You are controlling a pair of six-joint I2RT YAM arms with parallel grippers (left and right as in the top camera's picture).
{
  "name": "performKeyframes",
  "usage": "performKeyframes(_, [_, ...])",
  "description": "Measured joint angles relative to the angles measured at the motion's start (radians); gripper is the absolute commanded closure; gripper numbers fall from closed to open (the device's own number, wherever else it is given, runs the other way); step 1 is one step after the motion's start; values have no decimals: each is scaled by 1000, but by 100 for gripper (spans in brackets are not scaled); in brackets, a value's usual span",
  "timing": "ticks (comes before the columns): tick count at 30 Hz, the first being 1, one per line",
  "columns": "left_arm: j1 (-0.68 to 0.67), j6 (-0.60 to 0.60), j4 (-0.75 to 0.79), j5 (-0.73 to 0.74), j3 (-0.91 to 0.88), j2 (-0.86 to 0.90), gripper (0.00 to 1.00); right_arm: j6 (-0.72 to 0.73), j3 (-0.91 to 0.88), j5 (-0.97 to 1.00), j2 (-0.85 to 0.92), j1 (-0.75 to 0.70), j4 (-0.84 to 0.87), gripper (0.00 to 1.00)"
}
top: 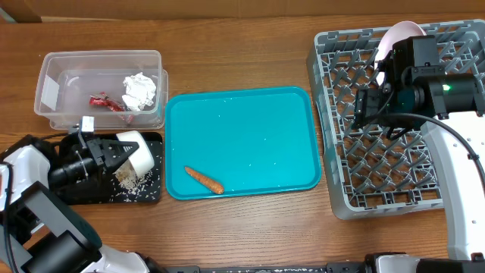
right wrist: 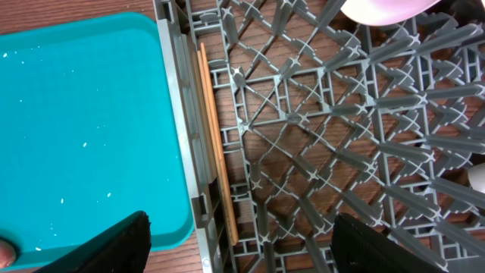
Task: Sort waste into correct bins and load items into the dishwasher
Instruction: 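Tip the food bowl with the left gripper to dump food onto the black tray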
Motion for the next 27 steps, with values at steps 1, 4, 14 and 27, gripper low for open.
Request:
performKeyframes(1, [9, 6, -1, 4, 0, 0, 96, 0, 0, 0, 0, 0, 0, 21])
performKeyframes(4, [22, 18, -6, 15, -1, 0, 96, -1, 0, 0, 0, 0, 0, 21])
performKeyframes(14, [23, -10, -16, 72, -4, -2, 96, 0, 0, 0, 0, 0, 0, 21])
performKeyframes(27, [23, -89, 58, 71, -4, -2, 96, 0, 0, 0, 0, 0, 0, 21])
